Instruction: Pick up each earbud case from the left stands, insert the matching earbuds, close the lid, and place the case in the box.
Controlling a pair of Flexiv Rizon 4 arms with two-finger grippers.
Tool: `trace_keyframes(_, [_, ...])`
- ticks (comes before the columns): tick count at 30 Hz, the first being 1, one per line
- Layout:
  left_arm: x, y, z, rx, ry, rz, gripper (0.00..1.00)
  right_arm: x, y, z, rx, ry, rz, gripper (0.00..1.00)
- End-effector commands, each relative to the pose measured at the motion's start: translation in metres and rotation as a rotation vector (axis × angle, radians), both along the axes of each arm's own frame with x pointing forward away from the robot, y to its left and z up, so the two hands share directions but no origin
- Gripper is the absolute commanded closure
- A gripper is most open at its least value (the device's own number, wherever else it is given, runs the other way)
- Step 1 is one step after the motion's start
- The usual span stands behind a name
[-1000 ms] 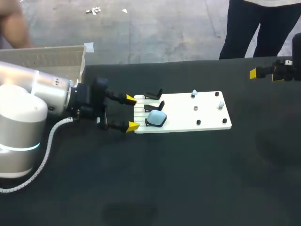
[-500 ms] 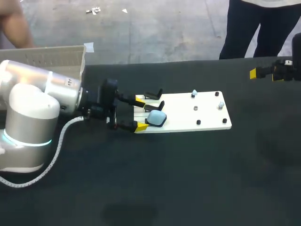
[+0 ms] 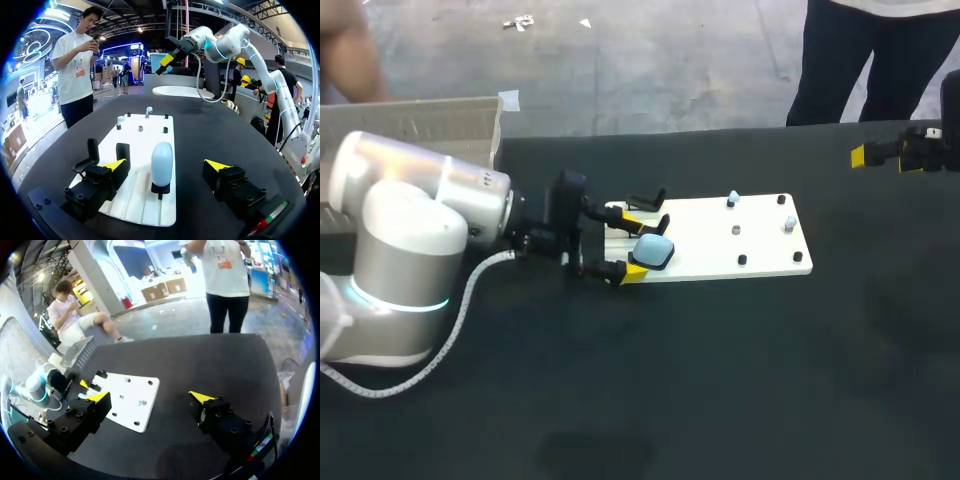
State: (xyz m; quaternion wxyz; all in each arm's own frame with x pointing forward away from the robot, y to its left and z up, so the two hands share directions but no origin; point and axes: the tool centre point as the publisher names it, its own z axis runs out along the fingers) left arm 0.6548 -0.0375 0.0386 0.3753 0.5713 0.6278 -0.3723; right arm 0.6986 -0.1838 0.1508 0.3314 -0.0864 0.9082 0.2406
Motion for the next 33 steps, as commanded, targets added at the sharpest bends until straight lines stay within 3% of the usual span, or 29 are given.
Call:
trace_keyframes(1, [0.002, -0.005, -0.004, -0.006, -0.003, 0.004, 0.05, 0.001, 0.000, -0.001, 0.001, 0.000, 0.002, 0.00])
trace_keyframes(3, [0.002, -0.007, -0.005, -0.011, -0.002, 0.003, 0.03, 0.001, 0.000, -0.001, 0.001, 0.000, 0.002, 0.00])
trace_keyframes(11, [0.005, -0.012, -0.009, -0.024, -0.001, -0.003, 0.16, 0.001, 0.000, -0.001, 0.001, 0.000, 0.002, 0.00])
trace_keyframes(13, [0.007, -0.013, -0.010, -0.025, 0.002, -0.002, 0.27, 0.001, 0.000, -0.001, 0.001, 0.000, 0.002, 0.00])
trace_keyframes(16, [0.008, -0.014, -0.011, -0.029, 0.007, -0.007, 0.33, 0.001, 0.000, -0.001, 0.001, 0.000, 0.002, 0.00])
trace_keyframes(25, [0.010, -0.017, -0.016, -0.038, 0.014, -0.019, 0.36, 0.001, 0.000, -0.001, 0.001, 0.000, 0.002, 0.00])
trace_keyframes(33, [0.011, -0.019, -0.019, -0.039, 0.022, -0.024, 0.51, 0.001, 0.000, -0.001, 0.001, 0.000, 0.002, 0.00])
